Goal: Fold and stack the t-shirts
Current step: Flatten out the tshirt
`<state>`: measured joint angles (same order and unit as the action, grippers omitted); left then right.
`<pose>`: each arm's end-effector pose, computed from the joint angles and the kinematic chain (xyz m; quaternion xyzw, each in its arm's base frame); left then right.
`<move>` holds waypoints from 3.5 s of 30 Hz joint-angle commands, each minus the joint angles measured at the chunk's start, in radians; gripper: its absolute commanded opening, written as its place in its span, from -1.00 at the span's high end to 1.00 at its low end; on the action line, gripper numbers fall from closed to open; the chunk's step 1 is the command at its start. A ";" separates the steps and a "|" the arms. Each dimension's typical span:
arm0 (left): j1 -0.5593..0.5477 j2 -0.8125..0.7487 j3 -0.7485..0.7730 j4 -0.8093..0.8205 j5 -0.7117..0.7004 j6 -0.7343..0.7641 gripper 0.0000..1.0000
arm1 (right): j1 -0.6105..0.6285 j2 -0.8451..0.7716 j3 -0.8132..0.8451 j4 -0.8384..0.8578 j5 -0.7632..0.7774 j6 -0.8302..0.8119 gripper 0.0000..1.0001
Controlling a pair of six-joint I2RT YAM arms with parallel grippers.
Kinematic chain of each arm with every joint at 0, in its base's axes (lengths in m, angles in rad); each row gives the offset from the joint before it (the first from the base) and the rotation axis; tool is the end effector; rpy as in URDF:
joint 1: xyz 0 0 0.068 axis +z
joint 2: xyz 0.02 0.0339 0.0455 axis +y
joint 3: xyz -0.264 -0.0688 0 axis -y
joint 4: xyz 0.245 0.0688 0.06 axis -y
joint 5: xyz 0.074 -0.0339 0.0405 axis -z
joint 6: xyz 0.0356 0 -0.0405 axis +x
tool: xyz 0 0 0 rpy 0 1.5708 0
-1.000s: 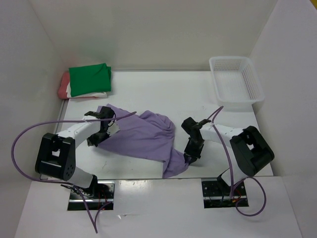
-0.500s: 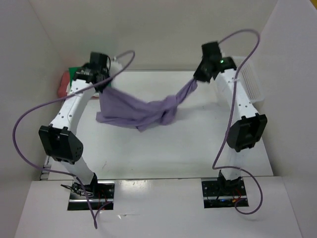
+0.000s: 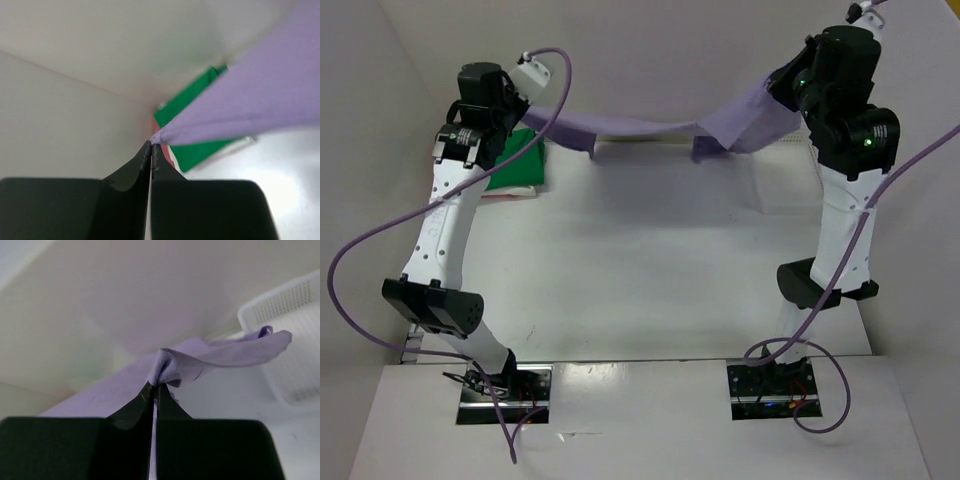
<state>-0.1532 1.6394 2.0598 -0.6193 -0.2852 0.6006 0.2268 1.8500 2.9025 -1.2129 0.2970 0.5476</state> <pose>0.3408 -0.0425 0.5103 0.1982 0.7453 0.2463 0.5870 0.2641 0.0503 0.5926 0.2150 0.7281 0.1377 0.6361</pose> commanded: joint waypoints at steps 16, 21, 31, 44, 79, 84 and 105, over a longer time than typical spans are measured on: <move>-0.034 -0.300 -0.950 -0.255 0.024 0.133 1.00 | 0.209 -0.684 -1.734 0.177 -0.223 0.343 1.00; -0.034 -0.380 -1.119 -0.350 0.070 0.074 1.00 | 0.301 -0.873 -1.957 0.113 -0.283 0.560 1.00; -0.034 -0.412 -1.147 -0.450 0.090 0.024 1.00 | 0.301 -0.951 -1.950 0.010 -0.287 0.554 1.00; -0.034 -0.188 -0.940 -0.361 0.078 -0.051 1.00 | 0.011 -0.675 -1.712 0.101 -0.136 0.184 1.00; 0.038 0.592 1.077 -0.683 0.392 -0.079 1.00 | -0.215 -0.062 -0.405 0.101 -0.194 -0.075 1.00; 0.099 0.438 0.666 -0.683 0.544 -0.024 1.00 | -0.173 -0.321 -0.986 0.211 -0.205 -0.098 1.00; -0.051 -0.208 -1.012 -0.433 0.307 0.088 1.00 | -0.109 -0.792 -1.922 0.098 -0.381 0.100 1.00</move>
<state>-0.2054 1.4624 1.0359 -1.0210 0.0269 0.7300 0.1135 1.0779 0.9829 -1.0912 -0.0731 0.6285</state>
